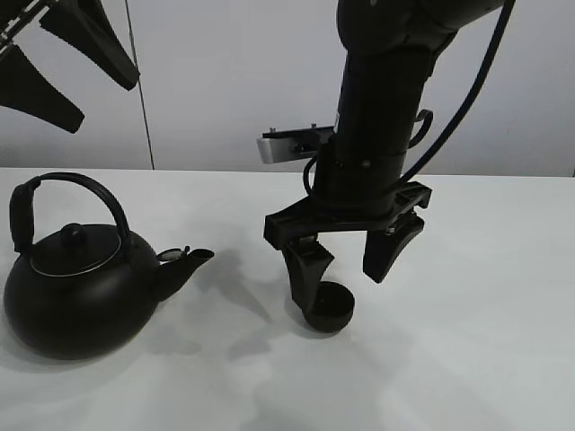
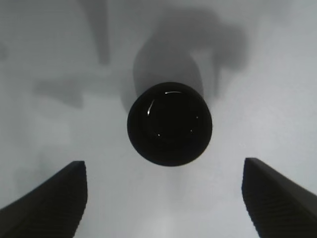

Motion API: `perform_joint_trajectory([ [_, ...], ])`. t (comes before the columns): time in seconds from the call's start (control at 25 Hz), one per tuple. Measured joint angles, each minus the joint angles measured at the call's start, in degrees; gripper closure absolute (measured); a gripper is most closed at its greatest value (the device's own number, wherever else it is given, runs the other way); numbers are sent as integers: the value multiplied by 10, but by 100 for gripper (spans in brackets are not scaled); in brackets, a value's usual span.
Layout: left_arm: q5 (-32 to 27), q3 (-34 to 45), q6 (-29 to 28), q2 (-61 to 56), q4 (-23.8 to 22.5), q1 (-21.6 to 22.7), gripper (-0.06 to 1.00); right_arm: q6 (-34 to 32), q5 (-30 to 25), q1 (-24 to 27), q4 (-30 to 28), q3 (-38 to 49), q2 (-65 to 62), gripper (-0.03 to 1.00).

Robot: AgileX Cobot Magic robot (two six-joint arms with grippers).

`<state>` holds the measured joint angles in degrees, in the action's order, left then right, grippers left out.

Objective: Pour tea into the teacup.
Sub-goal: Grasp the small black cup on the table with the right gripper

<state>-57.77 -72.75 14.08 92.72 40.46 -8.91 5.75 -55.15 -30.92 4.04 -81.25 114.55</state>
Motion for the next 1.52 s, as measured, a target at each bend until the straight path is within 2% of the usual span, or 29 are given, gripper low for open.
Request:
perform_joint_trajectory([
  [0.48,0,0,0,0,-1,0,46,-26,57,0,-17,-1,52,38],
  [0.8,0,0,0,0,-1,0,46,-28,68,0,-17,-2,64,38],
  [1.0,1,0,0,0,-1,0,46,-29,69,0,-19,-2,64,44],
  [1.2,1,0,0,0,-1,0,46,-30,69,0,-19,-2,66,46],
  [1.32,1,0,0,0,-1,0,46,-38,67,0,-20,-2,72,57],
  [1.52,1,0,0,0,-1,0,46,-42,61,0,-19,-2,73,57],
])
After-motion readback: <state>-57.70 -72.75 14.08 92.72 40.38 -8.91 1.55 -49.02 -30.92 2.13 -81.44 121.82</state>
